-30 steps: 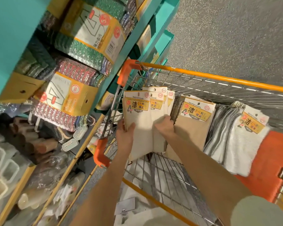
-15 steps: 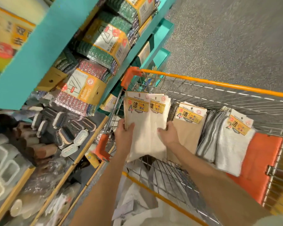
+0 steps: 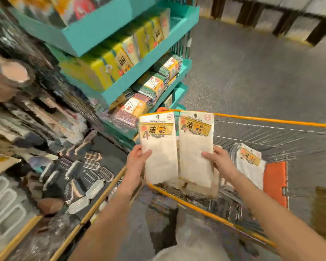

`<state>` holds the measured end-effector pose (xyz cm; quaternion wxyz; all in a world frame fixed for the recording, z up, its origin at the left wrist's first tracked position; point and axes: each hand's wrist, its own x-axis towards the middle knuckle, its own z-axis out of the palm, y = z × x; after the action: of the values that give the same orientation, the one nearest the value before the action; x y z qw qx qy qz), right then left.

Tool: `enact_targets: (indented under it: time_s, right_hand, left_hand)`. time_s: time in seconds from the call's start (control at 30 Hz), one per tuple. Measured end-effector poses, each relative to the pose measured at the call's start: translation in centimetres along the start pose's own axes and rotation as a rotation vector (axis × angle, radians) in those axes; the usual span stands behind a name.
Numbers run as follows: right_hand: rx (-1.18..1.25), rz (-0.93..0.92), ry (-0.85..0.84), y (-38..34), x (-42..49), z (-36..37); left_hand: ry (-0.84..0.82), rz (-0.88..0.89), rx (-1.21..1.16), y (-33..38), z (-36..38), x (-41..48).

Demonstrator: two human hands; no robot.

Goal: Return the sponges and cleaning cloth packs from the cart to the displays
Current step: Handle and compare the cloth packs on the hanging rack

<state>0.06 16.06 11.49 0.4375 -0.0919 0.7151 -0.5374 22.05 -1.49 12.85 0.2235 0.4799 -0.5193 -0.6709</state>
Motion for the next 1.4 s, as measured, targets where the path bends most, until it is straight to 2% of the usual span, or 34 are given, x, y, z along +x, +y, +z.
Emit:
enact_targets:
  time_s: [0.17, 0.37, 0.63, 0.9, 1.23, 1.4]
  right_hand:
    - [-0.027, -0.15, -0.075, -2.6, -7.5, 3.6]
    - [0.052, -0.257, -0.391, -7.4, -14.3, 13.1]
    - [0.082, -0.228, -0.758, -10.8, -17.8, 27.8]
    - [-0.007, -0.161, -1.092, -11.5, -16.6, 42.6]
    - [-0.126, -0.02, -1.278, -15.0, -13.4, 60.0]
    - [-0.158, 0.001, -1.294, -15.4, -14.7, 67.0]
  left_hand:
    - [0.045, 0.087, -0.257, 2.8, -6.6, -6.2]
    - [0.177, 0.221, -0.325, 5.3, -18.8, -14.9]
    - [0.424, 0.327, -0.389, 6.4, -31.3, -21.9]
    - [0.605, 0.359, -0.379, 6.2, -41.1, -23.0]
    - [0.887, 0.41, -0.471, 7.5, -53.4, -21.3]
    - [0.989, 0.432, -0.486, 8.1, -60.3, -22.0]
